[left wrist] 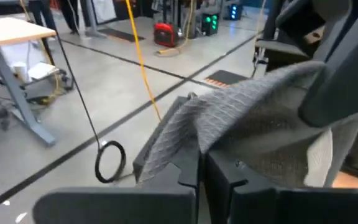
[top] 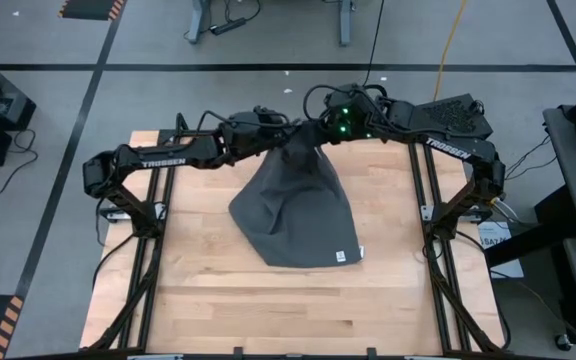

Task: Roll towel
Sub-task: Fold the gray towel on the center of table

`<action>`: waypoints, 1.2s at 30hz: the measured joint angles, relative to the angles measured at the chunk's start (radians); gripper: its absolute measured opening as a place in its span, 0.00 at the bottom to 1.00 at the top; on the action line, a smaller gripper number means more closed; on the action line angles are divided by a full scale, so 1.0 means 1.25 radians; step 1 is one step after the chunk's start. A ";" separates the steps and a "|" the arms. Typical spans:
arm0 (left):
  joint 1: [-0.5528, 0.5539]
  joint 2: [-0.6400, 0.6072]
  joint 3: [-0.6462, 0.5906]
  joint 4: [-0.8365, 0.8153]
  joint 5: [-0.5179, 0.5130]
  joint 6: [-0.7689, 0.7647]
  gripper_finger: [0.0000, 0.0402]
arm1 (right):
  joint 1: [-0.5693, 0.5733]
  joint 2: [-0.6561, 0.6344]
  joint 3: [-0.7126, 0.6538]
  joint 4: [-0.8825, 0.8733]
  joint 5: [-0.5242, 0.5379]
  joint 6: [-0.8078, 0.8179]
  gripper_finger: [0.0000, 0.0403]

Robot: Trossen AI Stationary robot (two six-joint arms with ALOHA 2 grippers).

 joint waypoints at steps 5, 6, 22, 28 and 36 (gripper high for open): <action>0.031 -0.058 0.001 -0.080 0.113 -0.004 0.01 | -0.015 0.000 0.000 -0.028 -0.060 -0.108 0.00; 0.039 -0.071 0.001 -0.103 0.148 -0.005 0.01 | -0.018 -0.001 0.000 -0.037 -0.072 -0.143 0.00; 0.169 -0.126 0.001 -0.392 0.355 0.022 0.01 | -0.010 -0.001 -0.207 -0.059 -0.229 -0.618 0.51; 0.199 -0.126 0.001 -0.396 0.356 0.022 0.01 | 0.057 -0.009 -0.417 0.071 -0.229 -0.571 0.62; 0.233 -0.126 0.001 -0.401 0.369 0.022 0.01 | 0.141 -0.038 -0.646 0.296 -0.108 -0.602 0.63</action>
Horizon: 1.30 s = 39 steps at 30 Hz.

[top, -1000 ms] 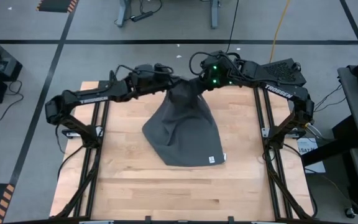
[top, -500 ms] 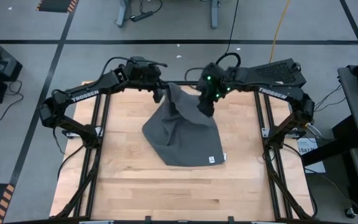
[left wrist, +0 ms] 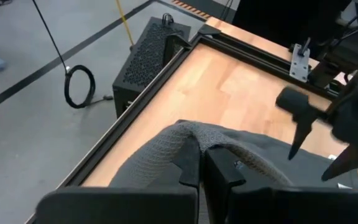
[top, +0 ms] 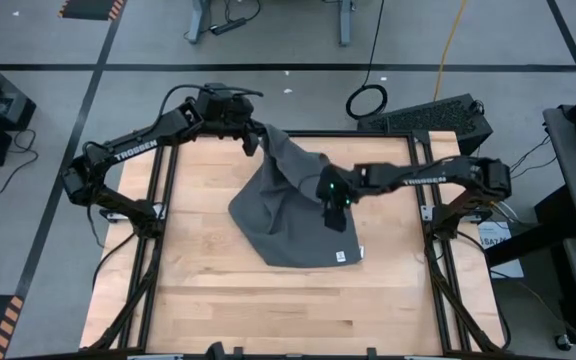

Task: Roll towel
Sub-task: Fold the gray towel on the center of table

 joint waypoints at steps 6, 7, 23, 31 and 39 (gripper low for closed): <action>0.003 0.000 0.000 -0.008 0.010 -0.001 0.01 | 0.041 -0.001 -0.103 0.139 0.126 0.000 0.63; 0.003 0.000 0.000 -0.013 0.010 -0.001 0.01 | 0.044 -0.001 -0.106 0.141 0.156 0.000 0.63; 0.003 0.000 -0.001 -0.034 0.011 -0.007 0.01 | 0.033 0.062 -0.164 0.278 0.212 -0.058 0.53; 0.003 0.000 -0.001 -0.036 0.011 -0.007 0.01 | 0.030 0.101 -0.164 0.282 0.294 -0.046 0.31; 0.003 0.000 -0.001 -0.039 0.010 -0.007 0.01 | 0.029 0.042 -0.163 0.264 0.283 -0.034 0.03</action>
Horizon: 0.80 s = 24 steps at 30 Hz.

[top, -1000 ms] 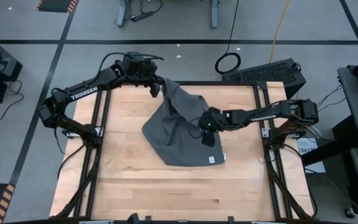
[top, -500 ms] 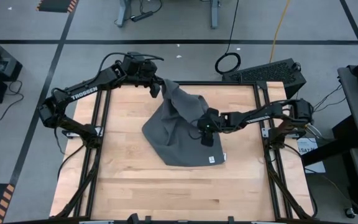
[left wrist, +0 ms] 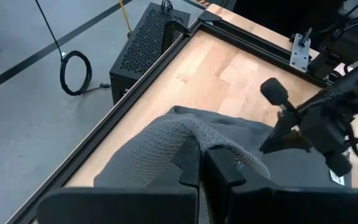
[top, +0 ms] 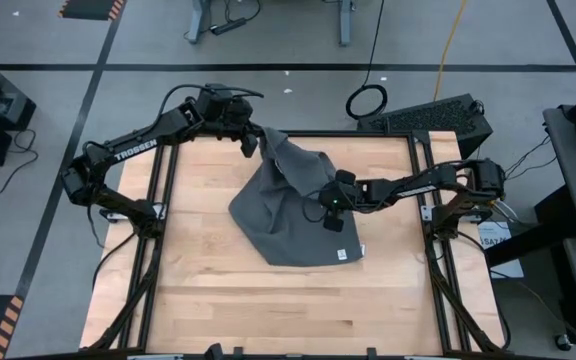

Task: Roll towel
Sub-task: Fold the gray towel on the center of table

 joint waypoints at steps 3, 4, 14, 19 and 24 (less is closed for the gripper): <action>0.000 0.000 0.000 -0.003 0.004 0.000 0.01 | -0.006 -0.046 0.000 -0.024 -0.016 0.017 0.02; 0.000 0.000 0.000 -0.005 0.009 0.000 0.01 | -0.009 -0.065 0.000 -0.034 -0.034 0.025 0.01; 0.000 0.030 0.000 -0.005 -0.004 0.045 0.08 | -0.050 -0.264 0.000 -0.146 -0.086 0.200 0.00; -0.006 0.085 0.000 -0.019 0.024 0.096 0.12 | -0.090 -0.323 0.000 -0.159 -0.080 0.276 0.00; -0.007 0.151 -0.001 -0.031 0.065 0.148 0.22 | -0.139 -0.350 0.000 -0.162 -0.078 0.293 0.00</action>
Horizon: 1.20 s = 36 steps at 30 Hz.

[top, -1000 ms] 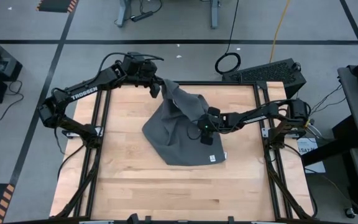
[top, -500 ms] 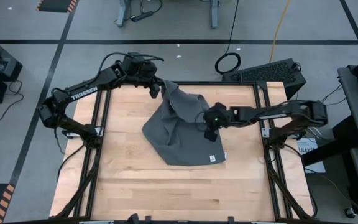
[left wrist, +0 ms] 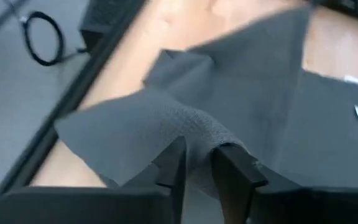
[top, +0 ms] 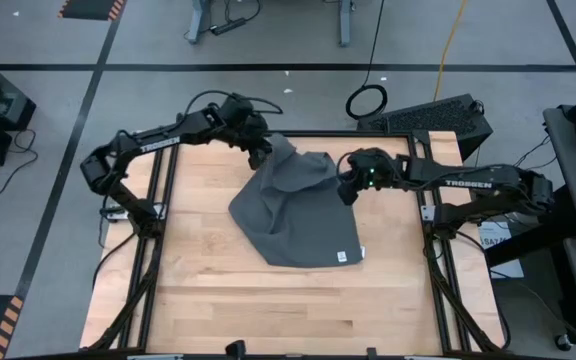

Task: Roll towel
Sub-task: Fold the gray towel on the center of table

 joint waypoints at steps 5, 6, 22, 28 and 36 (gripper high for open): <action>0.000 0.056 0.000 -0.056 0.039 0.059 0.35 | -0.057 -0.004 0.000 -0.006 -0.001 -0.005 0.00; 0.000 0.063 0.000 -0.075 0.033 0.078 0.37 | -0.067 -0.004 0.000 -0.006 -0.001 -0.007 0.00; 0.000 0.081 -0.179 0.045 -0.112 0.147 0.46 | -0.170 -0.004 0.000 -0.026 -0.030 -0.028 0.00; -0.004 0.080 -0.239 0.285 -0.167 -0.016 0.46 | -0.182 -0.004 0.000 -0.026 -0.062 -0.031 0.00; -0.020 0.095 -0.240 0.281 -0.148 -0.021 0.39 | -0.182 -0.003 0.000 -0.025 -0.069 -0.030 0.00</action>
